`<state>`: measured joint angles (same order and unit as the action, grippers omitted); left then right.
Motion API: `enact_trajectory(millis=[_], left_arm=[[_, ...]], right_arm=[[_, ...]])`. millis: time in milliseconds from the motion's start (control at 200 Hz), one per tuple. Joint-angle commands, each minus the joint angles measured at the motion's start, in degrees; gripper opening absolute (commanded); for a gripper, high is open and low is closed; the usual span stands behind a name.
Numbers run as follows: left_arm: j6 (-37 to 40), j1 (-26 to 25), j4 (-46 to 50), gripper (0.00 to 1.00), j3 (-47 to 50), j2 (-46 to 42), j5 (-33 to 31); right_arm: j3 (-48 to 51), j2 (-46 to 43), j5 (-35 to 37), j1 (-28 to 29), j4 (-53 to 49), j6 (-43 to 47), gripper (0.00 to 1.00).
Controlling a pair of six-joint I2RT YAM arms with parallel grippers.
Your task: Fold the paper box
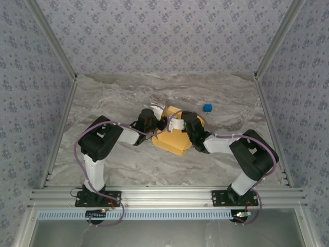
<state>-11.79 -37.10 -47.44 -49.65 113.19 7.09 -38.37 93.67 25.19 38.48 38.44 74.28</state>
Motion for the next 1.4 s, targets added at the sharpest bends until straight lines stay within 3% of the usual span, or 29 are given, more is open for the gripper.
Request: enact_trajectory(millis=[0, 490, 879, 1394], left_arm=[[0.9, 0.2, -2.9, 0.37, -0.2, 1.1, 0.7], [-1.4, 0.2, -2.2, 0.31, -2.6, 1.9, -0.2], [-10.2, -0.3, 2.5, 0.20, -5.5, 3.6, -12.6], [-13.2, -3.5, 9.5, 0.01, -6.1, 2.4, -33.0]], right_arm=[[2.3, 2.2, 0.0, 1.1, -0.6, 3.0, 0.00], [2.5, 1.3, -1.8, 1.6, -2.3, 0.6, 0.00], [2.7, -2.2, -4.8, 1.6, -5.7, -4.0, 0.00], [1.6, -2.5, -4.8, 1.8, -7.1, -6.5, 0.00]])
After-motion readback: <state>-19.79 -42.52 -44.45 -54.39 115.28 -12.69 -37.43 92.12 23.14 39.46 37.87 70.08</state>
